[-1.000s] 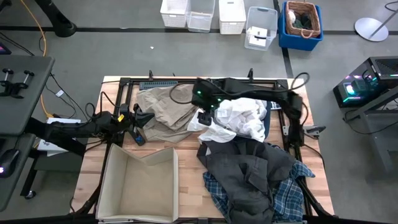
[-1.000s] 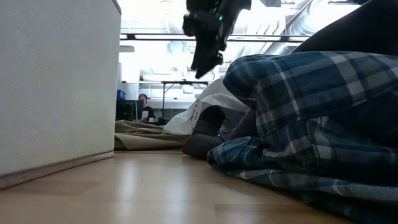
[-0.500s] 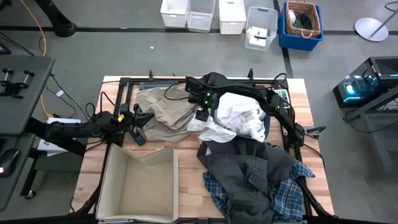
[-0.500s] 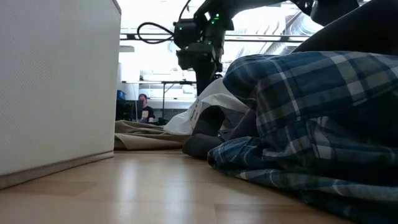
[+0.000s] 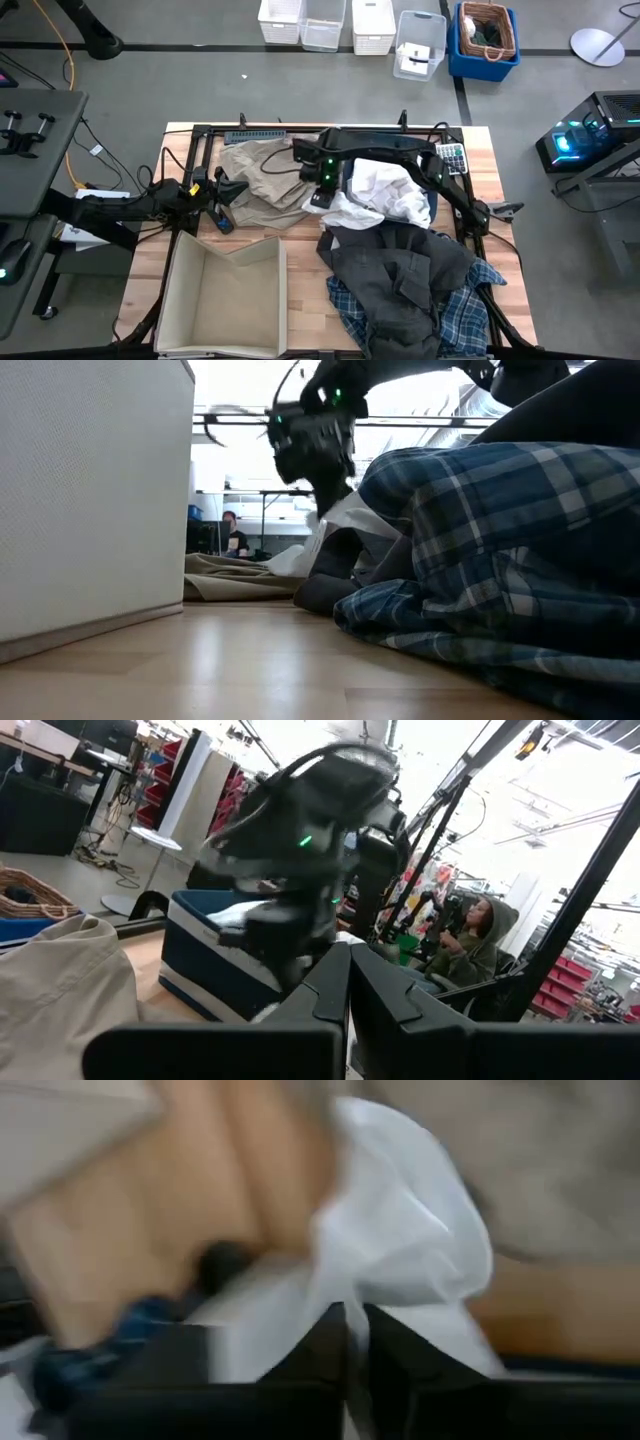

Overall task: Sort clothes
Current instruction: Put the white shorts into the blue laundry bin

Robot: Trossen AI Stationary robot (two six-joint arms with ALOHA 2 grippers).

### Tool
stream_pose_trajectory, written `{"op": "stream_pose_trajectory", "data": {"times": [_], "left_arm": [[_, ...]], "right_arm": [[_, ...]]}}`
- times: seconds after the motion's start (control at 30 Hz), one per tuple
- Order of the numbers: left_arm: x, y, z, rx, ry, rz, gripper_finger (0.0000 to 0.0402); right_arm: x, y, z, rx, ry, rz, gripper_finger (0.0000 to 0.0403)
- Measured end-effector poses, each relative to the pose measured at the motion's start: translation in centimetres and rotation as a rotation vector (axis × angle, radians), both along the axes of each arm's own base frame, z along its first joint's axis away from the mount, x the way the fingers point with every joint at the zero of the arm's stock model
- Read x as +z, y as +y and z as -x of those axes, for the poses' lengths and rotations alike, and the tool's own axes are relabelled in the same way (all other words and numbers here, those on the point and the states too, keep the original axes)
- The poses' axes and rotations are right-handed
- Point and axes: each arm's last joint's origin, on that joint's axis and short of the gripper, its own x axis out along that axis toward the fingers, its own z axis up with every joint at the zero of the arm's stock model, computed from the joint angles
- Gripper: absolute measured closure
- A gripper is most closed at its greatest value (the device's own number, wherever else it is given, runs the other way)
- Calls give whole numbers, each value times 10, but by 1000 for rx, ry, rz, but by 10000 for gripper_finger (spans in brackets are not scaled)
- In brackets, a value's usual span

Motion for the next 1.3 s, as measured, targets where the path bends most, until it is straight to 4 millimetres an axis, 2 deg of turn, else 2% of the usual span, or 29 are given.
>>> {"op": "stream_pose_trajectory", "data": {"times": [0.13,0.2,0.23,0.4,0.47,0.6,0.67,0.77,0.83,0.9,1.0,1.13,1.3], "left_arm": [[0,0,0,0,0,0,401],[0,0,0,0,4,0,401],[-1,0,0,0,8,1,401],[-2,0,-1,0,21,1,401],[-3,0,-1,-3,26,1,401],[-3,0,-1,-3,30,1,401],[-3,0,-1,0,34,2,401],[-4,0,-1,0,37,1,401],[-4,0,-1,0,36,2,401],[-4,0,-1,0,37,2,401],[-4,0,-1,0,36,2,401],[-4,0,-1,0,36,2,401],[-4,0,-1,0,36,2,401]], "right_arm": [[39,7,-2,-10,-149,21,399],[61,9,9,-40,-208,20,400],[78,11,18,-43,-240,36,400],[158,18,78,-91,-334,287,401],[181,15,106,-173,-319,412,401],[217,7,165,-371,-243,690,402],[235,4,191,-496,-272,806,402],[251,4,232,-630,-291,881,402],[251,6,254,-668,-285,874,402],[242,7,266,-683,-275,828,402],[213,12,273,-653,-206,732,402],[169,20,258,-617,-292,588,402],[124,32,226,-593,-465,393,403]]}}
